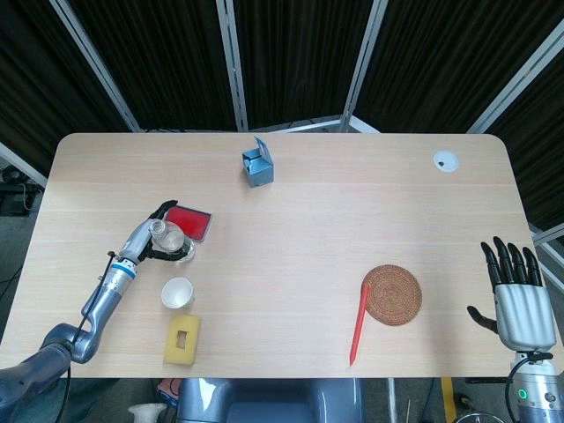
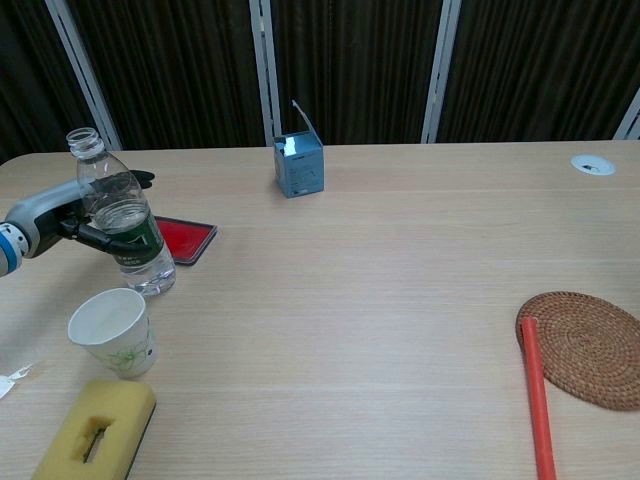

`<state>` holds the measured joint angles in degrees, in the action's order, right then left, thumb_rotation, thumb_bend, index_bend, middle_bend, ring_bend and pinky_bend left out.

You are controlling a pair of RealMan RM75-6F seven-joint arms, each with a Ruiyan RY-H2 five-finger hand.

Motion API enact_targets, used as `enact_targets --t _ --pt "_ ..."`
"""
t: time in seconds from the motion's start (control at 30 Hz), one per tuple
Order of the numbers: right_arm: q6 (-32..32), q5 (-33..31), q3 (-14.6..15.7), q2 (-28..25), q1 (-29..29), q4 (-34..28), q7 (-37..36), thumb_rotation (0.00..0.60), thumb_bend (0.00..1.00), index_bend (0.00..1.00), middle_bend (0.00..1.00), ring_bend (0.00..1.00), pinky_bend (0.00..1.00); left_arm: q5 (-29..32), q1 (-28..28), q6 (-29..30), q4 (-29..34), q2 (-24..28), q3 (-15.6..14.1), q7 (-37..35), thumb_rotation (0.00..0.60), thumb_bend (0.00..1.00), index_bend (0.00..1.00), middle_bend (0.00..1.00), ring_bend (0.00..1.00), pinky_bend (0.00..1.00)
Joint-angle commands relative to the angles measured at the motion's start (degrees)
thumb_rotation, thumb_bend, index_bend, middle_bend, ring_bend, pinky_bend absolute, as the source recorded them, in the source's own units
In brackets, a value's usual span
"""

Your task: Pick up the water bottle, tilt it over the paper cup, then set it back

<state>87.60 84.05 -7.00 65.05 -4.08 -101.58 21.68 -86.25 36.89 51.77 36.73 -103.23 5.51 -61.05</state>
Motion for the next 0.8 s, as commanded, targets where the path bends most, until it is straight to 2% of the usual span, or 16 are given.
enact_targets --t 0.03,0.27,0.37,0.43,0.57,0.63,0.8 --pt "0.0 -0.2 0.0 0.0 -0.1 0.1 0.0 0.600 0.00 0.00 0.00 0.00 0.00 0.1 0.7 -0.7 -1.7 -1.5 -0.5 -1.6 0.600 0.00 0.00 0.00 0.00 0.00" --pt "-0.4 -0.7 0.0 0.3 -0.3 0.4 0.2 0.600 0.00 0.00 0.00 0.00 0.00 -0.1 1.5 -0.5 -4.2 -3.7 -1.1 -5.4 0.600 0.02 0.01 0.00 0.00 0.01" --pt "-0.5 -0.9 0.0 0.3 -0.4 0.5 0.4 0.600 0.00 0.00 0.00 0.00 0.00 0.3 1.5 0.3 -5.4 -4.6 -0.7 -6.4 0.600 0.08 0.12 0.08 0.02 0.04" --pt "-0.5 -0.9 0.1 0.3 -0.5 0.5 0.3 0.600 0.00 0.00 0.00 0.00 0.00 0.7 1.4 0.6 -6.0 -5.1 -0.5 -6.8 0.600 0.16 0.25 0.19 0.08 0.10" --pt "-0.5 -1.0 0.1 0.3 -0.5 0.6 0.2 0.600 0.00 0.00 0.00 0.00 0.00 1.2 1.4 0.6 -6.5 -5.5 -0.2 -8.4 0.600 0.32 0.44 0.36 0.21 0.25" --pt "-0.6 -1.1 0.1 0.2 -0.6 0.6 0.1 0.600 0.00 0.00 0.00 0.00 0.00 1.1 1.4 0.4 -6.5 -5.5 -0.4 -9.0 0.600 0.38 0.50 0.41 0.25 0.29" --pt "-0.7 -1.2 0.2 0.1 -0.6 0.5 -0.2 0.600 0.00 0.00 0.00 0.00 0.00 1.5 1.4 0.8 -5.9 -5.3 -0.2 -11.2 0.600 0.41 0.58 0.46 0.30 0.34"
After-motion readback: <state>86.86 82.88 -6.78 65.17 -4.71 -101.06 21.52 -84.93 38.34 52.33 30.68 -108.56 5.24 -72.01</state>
